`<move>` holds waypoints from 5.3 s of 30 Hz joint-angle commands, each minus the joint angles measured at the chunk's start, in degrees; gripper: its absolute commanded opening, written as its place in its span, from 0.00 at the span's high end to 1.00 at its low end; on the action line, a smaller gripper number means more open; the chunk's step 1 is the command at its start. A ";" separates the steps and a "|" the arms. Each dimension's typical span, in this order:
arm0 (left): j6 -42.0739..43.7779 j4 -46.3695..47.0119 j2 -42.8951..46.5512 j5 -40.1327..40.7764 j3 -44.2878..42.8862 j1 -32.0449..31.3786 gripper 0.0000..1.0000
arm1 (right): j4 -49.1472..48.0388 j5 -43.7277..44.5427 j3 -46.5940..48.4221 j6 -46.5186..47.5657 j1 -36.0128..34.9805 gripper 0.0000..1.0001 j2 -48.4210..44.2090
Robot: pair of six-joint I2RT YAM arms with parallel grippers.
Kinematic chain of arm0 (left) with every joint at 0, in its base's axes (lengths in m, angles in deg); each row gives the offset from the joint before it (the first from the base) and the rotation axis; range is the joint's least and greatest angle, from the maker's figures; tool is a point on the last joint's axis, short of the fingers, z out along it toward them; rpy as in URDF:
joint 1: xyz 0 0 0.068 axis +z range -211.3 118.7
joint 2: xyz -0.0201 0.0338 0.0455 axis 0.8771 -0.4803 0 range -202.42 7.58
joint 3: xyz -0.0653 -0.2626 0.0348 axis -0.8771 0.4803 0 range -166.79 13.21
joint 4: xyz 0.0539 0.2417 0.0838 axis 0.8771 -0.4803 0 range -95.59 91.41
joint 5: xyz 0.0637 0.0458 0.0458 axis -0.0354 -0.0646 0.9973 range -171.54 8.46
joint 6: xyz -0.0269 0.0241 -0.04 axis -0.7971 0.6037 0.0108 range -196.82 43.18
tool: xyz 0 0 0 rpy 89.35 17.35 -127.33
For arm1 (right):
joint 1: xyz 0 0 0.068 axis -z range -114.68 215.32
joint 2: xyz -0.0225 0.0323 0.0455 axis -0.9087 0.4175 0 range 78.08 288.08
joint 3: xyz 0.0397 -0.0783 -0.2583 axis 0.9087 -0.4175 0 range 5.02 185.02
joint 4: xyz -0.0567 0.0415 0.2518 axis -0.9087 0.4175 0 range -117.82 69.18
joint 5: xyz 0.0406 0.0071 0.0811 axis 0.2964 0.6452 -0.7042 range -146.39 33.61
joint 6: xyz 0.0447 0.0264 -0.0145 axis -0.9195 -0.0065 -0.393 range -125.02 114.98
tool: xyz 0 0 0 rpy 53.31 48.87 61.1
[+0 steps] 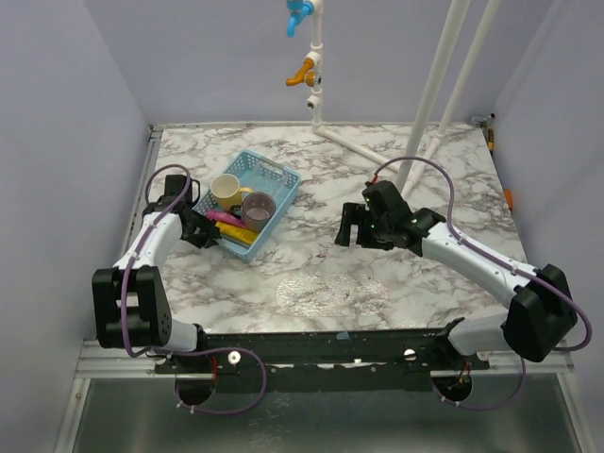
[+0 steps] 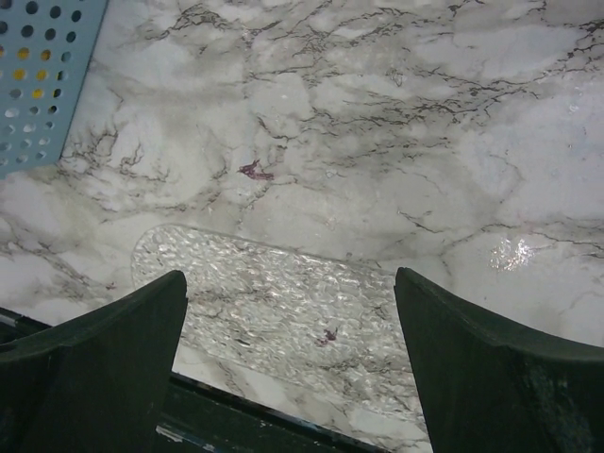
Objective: Prepare toiletry sets of a toothbrush and toothpaste on the tray
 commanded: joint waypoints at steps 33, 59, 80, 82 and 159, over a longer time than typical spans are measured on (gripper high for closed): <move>32.63 -1.64 -17.00 -14.07 -22.70 -16.81 1.00 | 10.17 -6.89 -1.27 7.52 -0.21 0.06 -14.68; 36.87 -9.08 -30.20 -9.62 -39.47 -19.02 1.00 | 13.29 -2.25 -0.61 5.71 -0.21 0.06 -16.35; 35.45 -9.55 -20.86 -5.32 -37.60 -19.02 0.38 | 11.98 3.43 5.11 3.03 -0.19 0.06 -11.56; 35.62 -9.67 -18.47 -4.76 -36.66 -19.02 0.37 | 11.44 3.72 5.86 3.34 -0.21 0.06 -10.77; 29.92 8.90 30.26 -10.17 1.27 -20.87 0.01 | 3.39 16.56 20.49 -22.33 -9.61 0.60 25.45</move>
